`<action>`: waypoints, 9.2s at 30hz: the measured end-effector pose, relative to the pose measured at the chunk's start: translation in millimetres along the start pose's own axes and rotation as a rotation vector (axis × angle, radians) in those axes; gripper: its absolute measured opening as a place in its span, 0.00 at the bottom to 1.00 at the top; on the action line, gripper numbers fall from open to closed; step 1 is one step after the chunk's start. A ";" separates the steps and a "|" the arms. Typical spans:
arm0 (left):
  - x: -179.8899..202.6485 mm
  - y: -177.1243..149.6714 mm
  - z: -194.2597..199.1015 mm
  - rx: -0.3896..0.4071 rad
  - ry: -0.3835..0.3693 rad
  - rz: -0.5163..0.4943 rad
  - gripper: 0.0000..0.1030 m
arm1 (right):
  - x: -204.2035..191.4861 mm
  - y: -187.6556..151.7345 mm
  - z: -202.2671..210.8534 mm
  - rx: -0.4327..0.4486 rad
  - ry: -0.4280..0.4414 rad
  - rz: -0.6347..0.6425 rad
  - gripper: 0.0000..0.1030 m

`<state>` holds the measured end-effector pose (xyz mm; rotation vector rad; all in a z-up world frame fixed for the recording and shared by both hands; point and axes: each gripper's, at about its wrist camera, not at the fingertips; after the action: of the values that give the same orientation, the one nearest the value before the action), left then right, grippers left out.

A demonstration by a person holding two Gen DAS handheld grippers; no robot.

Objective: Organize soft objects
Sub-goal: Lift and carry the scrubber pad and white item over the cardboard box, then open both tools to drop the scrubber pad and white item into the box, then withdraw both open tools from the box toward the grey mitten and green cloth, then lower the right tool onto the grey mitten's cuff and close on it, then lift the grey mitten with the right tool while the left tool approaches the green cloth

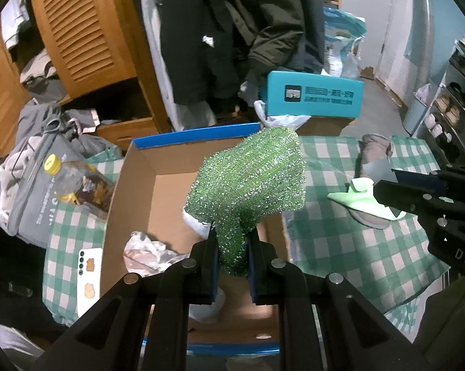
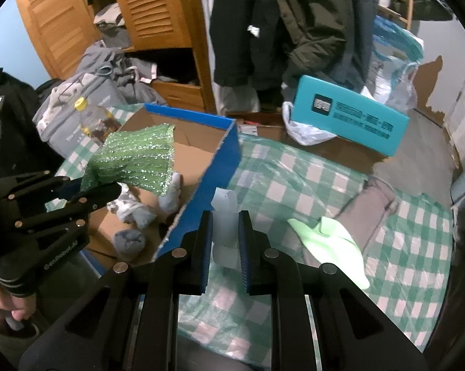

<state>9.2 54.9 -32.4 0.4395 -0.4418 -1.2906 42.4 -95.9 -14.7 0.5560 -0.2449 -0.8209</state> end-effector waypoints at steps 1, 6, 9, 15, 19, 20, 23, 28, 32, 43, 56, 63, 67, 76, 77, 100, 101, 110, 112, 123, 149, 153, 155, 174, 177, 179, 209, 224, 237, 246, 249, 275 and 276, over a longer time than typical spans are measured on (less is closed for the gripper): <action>-3.2 0.1 -0.5 -0.001 0.002 0.004 0.14 | -3.9 2.4 -2.8 -0.003 0.006 0.007 0.15; -18.0 -0.9 -4.0 -0.008 0.017 0.029 0.14 | -18.3 10.6 -11.7 -0.011 0.024 0.033 0.15; -25.4 -1.1 -6.7 -0.016 0.026 0.041 0.14 | -27.3 16.0 -18.7 -0.018 0.038 0.047 0.15; -41.8 -2.9 -12.1 -0.031 0.041 0.069 0.14 | -44.5 26.6 -28.6 -0.025 0.059 0.071 0.15; -51.6 -5.1 -17.6 -0.046 0.054 0.084 0.14 | -54.6 32.6 -37.4 -0.033 0.079 0.083 0.15; -53.3 -5.6 -18.7 -0.049 0.056 0.087 0.14 | -56.6 33.6 -39.2 -0.035 0.081 0.086 0.15; -59.6 -6.5 -22.9 -0.061 0.062 0.098 0.14 | -62.7 36.8 -45.8 -0.043 0.091 0.091 0.15; -69.0 -7.7 -29.3 -0.077 0.070 0.113 0.14 | -68.9 39.9 -57.0 -0.060 0.105 0.096 0.15; -74.0 -8.5 -32.5 -0.086 0.073 0.122 0.15 | -72.1 41.1 -63.2 -0.072 0.113 0.099 0.15; -80.4 -11.2 -41.7 -0.118 0.099 0.132 0.18 | -80.5 45.4 -79.8 -0.096 0.138 0.091 0.15; -83.6 -11.8 -41.9 -0.116 0.149 0.122 0.54 | -82.6 45.9 -88.0 -0.108 0.156 0.084 0.32; -85.3 -10.6 -38.9 -0.106 0.158 0.126 0.64 | -74.4 47.5 -82.8 -0.091 0.139 0.058 0.51; -84.7 -9.9 -38.4 -0.104 0.155 0.128 0.65 | -66.0 48.1 -77.7 -0.082 0.126 0.037 0.57; -73.5 -9.0 -36.4 -0.100 0.140 0.120 0.68 | -48.4 41.0 -71.3 -0.085 0.097 0.002 0.61; -71.8 -8.7 -36.3 -0.099 0.139 0.118 0.68 | -46.3 39.8 -70.5 -0.086 0.094 -0.002 0.61; -14.4 -8.8 -32.9 -0.084 0.117 0.022 0.78 | -2.8 12.1 -47.4 -0.083 0.032 -0.065 0.63; -11.4 -9.1 -32.8 -0.083 0.117 0.018 0.78 | -0.7 10.6 -46.1 -0.083 0.026 -0.066 0.63; 8.1 -10.2 -32.8 -0.084 0.116 -0.013 0.79 | 20.2 -4.4 -40.0 -0.089 -0.001 -0.097 0.63; 10.9 -9.6 -32.8 -0.084 0.114 -0.017 0.79 | 24.1 -7.3 -39.4 -0.090 -0.004 -0.103 0.63; 41.8 -11.0 -35.3 -0.091 0.099 -0.065 0.79 | 50.7 -25.8 -31.2 -0.097 -0.024 -0.154 0.63; 128.3 -15.5 -69.9 -0.169 0.048 -0.160 0.79 | 159.7 -99.9 -32.1 -0.164 -0.096 -0.375 0.64; 136.8 -13.7 -80.6 -0.178 0.050 -0.160 0.79 | 177.0 -109.3 -40.9 -0.176 -0.094 -0.422 0.64; 140.9 -11.9 -87.4 -0.187 0.048 -0.162 0.79 | 183.9 -112.9 -45.2 -0.181 -0.090 -0.441 0.64; 169.5 -1.3 -140.5 -0.257 0.014 -0.171 0.79 | 234.2 -139.9 -97.7 -0.219 -0.061 -0.584 0.64; 172.3 0.5 -148.7 -0.266 0.006 -0.165 0.79 | 238.5 -142.7 -104.4 -0.221 -0.057 -0.602 0.64; 173.0 2.2 -155.7 -0.274 0.002 -0.159 0.79 | 239.6 -143.1 -108.8 -0.221 -0.053 -0.606 0.64; 160.8 -9.1 -172.1 -0.333 -0.006 -0.148 0.79 | 214.0 -123.9 -135.7 -0.277 -0.105 -0.508 0.11; 145.7 -16.3 -146.3 -0.337 -0.026 -0.125 0.79 | 166.2 -105.6 -80.2 -0.160 -0.132 -0.387 0.09; 144.4 -33.8 -122.0 -0.371 -0.099 -0.073 0.79 | 130.0 -109.3 -29.3 -0.096 -0.229 -0.310 0.09; 169.7 -46.1 -111.4 -0.362 -0.104 -0.138 0.79 | 140.4 -131.9 -9.3 -0.085 -0.340 -0.331 0.09; 181.4 -55.3 -111.2 -0.376 -0.112 -0.177 0.80 | 152.7 -145.4 -8.0 -0.095 -0.354 -0.367 0.09; 241.3 -107.6 -164.0 -0.594 -0.131 -0.157 0.85 | 220.4 -231.2 -15.9 -0.221 -0.261 -0.597 0.09; 242.8 -109.0 -167.2 -0.604 -0.132 -0.154 0.85 | 221.1 -232.2 -16.1 -0.220 -0.260 -0.601 0.09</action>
<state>64.8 -194.7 -215.3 -0.1230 -0.1121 -1.5305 51.2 -382.9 -158.2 0.3108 -0.2225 -1.4888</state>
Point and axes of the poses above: each gripper's, at about its wrist camera, not at the fingertips, and z roughly against the way its jaws point, x to its right, y to its top, and after that the axes turned 14 degrees about z, right-handed
